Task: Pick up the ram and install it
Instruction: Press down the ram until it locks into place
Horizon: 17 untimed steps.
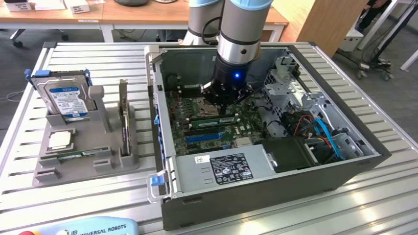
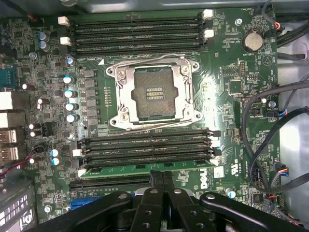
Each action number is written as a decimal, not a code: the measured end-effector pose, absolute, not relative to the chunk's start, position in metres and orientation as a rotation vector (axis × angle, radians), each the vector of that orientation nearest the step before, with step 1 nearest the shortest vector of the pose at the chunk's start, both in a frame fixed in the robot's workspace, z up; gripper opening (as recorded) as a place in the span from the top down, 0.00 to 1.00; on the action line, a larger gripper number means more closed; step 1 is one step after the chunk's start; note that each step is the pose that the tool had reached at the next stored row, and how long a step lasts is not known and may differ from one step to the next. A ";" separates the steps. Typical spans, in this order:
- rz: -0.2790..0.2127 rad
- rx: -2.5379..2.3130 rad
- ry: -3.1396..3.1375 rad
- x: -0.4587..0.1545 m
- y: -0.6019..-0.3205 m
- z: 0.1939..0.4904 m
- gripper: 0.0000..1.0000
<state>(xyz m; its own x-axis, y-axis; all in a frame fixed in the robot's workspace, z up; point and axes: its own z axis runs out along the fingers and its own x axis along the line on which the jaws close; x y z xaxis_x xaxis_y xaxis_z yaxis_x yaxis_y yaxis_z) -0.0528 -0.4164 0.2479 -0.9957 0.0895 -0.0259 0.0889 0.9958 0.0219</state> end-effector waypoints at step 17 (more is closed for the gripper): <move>0.027 0.108 3.113 -0.053 -0.416 0.248 0.90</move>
<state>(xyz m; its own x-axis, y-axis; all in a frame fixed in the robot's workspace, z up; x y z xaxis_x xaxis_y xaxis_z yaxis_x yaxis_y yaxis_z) -0.0527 -0.4164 0.2479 -0.9973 0.0692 -0.0260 0.0688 0.9975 0.0183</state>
